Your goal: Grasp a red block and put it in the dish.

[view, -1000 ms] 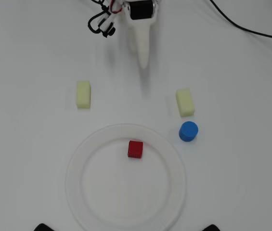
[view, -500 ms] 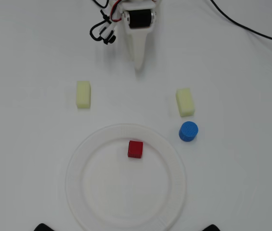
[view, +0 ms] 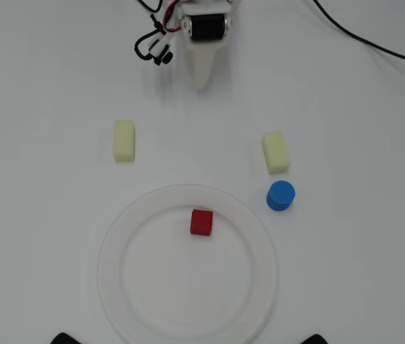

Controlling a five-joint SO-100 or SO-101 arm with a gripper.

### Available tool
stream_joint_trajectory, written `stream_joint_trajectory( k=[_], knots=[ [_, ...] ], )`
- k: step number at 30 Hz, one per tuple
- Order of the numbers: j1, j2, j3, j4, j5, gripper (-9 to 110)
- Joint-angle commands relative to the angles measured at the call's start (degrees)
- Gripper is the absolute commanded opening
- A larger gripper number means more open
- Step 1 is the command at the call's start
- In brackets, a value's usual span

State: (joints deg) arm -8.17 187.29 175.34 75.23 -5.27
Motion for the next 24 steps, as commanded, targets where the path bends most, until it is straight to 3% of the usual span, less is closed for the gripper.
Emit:
stream_joint_trajectory(
  k=[1,24],
  knots=[
    [-0.4,10.5,4.6,1.6,0.3,0],
    [-0.3,10.5,6.5,1.6,-0.4,0]
  ],
)
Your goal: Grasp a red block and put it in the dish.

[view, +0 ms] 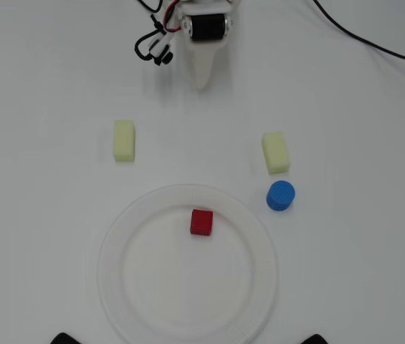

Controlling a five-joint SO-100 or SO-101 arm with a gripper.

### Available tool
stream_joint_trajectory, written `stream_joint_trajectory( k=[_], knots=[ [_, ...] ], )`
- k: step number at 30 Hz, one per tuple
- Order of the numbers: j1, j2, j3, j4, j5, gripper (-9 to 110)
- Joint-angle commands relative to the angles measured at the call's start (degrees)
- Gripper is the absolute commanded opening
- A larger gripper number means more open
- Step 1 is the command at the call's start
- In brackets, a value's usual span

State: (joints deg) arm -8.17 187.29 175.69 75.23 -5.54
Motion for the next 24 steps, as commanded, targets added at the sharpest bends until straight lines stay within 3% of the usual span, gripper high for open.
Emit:
stream_joint_trajectory(
  k=[1,24],
  knots=[
    [-0.3,10.5,6.2,1.6,-0.2,0],
    [-0.2,10.5,6.2,1.1,-0.5,0]
  ],
)
